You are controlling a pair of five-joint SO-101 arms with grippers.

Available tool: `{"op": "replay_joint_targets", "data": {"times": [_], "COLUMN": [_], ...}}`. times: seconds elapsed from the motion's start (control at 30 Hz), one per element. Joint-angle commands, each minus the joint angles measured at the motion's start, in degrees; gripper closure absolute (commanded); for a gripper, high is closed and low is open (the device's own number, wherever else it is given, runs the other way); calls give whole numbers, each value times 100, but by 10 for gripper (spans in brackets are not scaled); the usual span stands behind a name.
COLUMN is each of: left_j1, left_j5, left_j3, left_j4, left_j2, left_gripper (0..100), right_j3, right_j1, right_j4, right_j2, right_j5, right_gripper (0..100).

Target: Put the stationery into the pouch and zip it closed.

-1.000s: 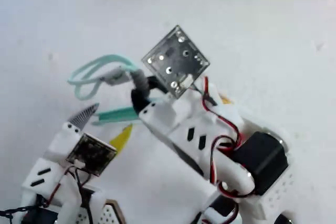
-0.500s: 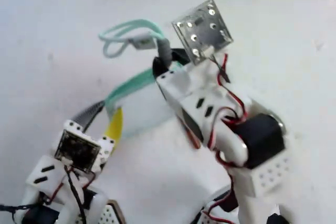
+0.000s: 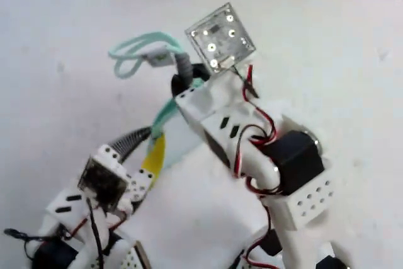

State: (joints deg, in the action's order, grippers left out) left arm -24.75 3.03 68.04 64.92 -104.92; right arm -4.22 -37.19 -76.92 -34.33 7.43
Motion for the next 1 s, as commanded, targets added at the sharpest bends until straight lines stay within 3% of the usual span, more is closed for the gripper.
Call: {"op": "replay_joint_targets", "data": {"times": [0.0, 0.07, 0.3, 0.53, 0.97], "left_j1": [-127, -4, 497, 479, 470], "left_j5": [-695, -668, -448, -413, -457], "left_j3": [167, 246, 686, 484, 475], "left_j4": [431, 387, -325, -316, -527], "left_j2": [22, 22, 22, 13, 13], "left_gripper": [666, 651, 792, 980, 978], "right_j3": [-62, -53, -70, -70, -79], "right_j1": [-171, -189, -110, 646, -453], "right_j4": [101, 101, 31, 268, 382], "right_j2": [-145, -145, -145, -92, -92], "right_j5": [-62, -62, -18, -70, -510], "right_gripper": [981, 981, 981, 981, 981]}}
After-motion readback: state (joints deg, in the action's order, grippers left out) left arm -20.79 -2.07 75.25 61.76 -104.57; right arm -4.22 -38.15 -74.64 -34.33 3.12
